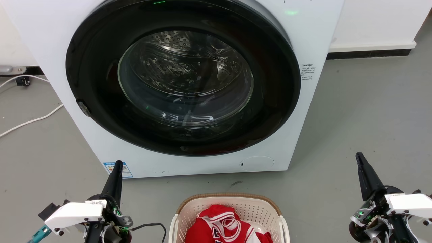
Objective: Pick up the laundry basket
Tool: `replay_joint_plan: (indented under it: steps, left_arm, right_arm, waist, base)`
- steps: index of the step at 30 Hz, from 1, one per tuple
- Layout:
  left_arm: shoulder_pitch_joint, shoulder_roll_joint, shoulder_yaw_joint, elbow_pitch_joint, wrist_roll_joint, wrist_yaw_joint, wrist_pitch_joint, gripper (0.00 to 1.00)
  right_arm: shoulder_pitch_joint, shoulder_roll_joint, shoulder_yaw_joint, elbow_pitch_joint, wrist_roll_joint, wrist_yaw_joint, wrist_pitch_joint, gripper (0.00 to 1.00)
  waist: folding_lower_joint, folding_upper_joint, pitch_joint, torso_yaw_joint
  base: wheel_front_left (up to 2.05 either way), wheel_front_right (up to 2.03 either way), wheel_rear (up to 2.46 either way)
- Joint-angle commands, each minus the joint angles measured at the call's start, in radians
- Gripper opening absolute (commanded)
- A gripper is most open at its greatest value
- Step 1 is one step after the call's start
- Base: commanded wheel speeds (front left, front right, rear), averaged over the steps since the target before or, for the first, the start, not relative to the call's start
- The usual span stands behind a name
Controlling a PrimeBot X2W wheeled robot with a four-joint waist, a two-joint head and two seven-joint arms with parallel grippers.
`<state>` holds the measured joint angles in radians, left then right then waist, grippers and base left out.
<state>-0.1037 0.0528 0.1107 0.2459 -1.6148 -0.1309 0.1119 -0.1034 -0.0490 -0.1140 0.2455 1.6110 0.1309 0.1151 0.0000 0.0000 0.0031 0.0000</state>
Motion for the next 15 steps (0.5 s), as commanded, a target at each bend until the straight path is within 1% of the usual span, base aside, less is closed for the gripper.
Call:
replay_joint_plan:
  steps: [1,15]
  left_arm:
    - [-0.01,-0.001,0.004,0.001,0.0,-0.003,0.004,0.0]
    - [-0.01,-0.001,0.004,0.001,0.001,-0.003,0.004,0.0]
  right_arm:
    - [-0.01,-0.002,0.0,0.001,0.004,0.0,0.001,0.0]
    - [-0.01,-0.002,0.0,0.001,0.004,0.0,0.001,0.0]
  waist:
    - [0.0,0.0,0.0,0.0]
    - [0.0,0.0,0.0,0.0]
  base:
    - [0.0,0.0,0.0]
    - [0.0,0.0,0.0]
